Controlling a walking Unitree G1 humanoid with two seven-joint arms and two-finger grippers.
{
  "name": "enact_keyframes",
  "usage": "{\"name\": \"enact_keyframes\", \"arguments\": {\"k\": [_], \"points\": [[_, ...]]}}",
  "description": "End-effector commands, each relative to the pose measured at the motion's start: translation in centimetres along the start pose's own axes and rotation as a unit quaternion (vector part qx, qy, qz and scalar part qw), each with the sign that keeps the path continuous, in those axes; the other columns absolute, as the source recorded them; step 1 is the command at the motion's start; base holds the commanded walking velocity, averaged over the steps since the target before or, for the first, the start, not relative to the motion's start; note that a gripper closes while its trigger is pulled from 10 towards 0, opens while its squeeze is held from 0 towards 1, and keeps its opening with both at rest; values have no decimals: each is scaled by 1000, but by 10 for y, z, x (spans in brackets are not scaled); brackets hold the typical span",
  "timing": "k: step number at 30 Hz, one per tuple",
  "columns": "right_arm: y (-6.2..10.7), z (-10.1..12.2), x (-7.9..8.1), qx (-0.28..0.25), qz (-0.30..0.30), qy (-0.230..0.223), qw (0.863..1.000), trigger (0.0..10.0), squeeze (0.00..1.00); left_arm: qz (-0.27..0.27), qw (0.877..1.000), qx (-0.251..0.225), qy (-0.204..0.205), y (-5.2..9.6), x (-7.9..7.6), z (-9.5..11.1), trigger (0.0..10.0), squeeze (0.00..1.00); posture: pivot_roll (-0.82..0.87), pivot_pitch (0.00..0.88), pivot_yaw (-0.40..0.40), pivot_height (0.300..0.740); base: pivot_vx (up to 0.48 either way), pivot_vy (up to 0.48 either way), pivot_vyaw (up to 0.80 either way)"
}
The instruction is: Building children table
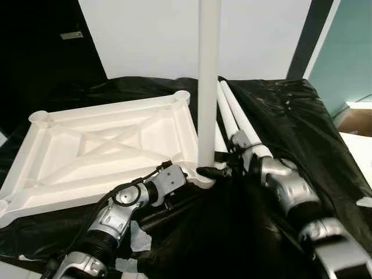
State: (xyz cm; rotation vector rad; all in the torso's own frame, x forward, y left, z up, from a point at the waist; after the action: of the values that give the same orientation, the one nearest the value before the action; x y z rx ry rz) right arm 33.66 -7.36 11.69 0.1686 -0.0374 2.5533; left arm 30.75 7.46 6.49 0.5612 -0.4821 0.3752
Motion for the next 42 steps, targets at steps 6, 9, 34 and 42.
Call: {"name": "enact_keyframes", "arguments": {"k": [6, 9, 34, 42], "points": [[23, 5, 2, -137, -194, 6, 971, 0, 0, -81, 995, 39, 33, -4, -44, -22, 10000, 0, 83, 0, 23, 740, 0, 0, 0], [26, 13, -4, -151, -227, 27, 962, 0, 0, -86, 995, 40, 33, -3, -45, -23, 10000, 0, 74, 0, 31, 740, 0, 0, 0], [-3, 14, 0, 49, 78, 43, 995, 10000, 0, -79, 996, 41, 33, -7, -42, -23, 10000, 0, 88, 0, 15, 740, 0, 0, 0], [0, 11, -6, 88, 98, 47, 990, 0, 0, -76, 996, 43, 34, -4, -42, -25, 10000, 0, 91, 0, 15, 740, 0, 0, 0]]}}
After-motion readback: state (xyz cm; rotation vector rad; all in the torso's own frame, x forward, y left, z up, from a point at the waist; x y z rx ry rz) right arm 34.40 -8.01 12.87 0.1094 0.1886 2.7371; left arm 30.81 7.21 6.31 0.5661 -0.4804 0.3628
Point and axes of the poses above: a point about 5 cm out from each wrist's last joint towards the gripper, its own y axis pointing back from the gripper into the wrist, its own z axis along the axis of the wrist's last joint, x = y × z, the point moved 4 cm from there along -y, pointing out of the wrist towards the gripper, and after that the axes turned 13 degrees about -y, right-handed, at the moved point
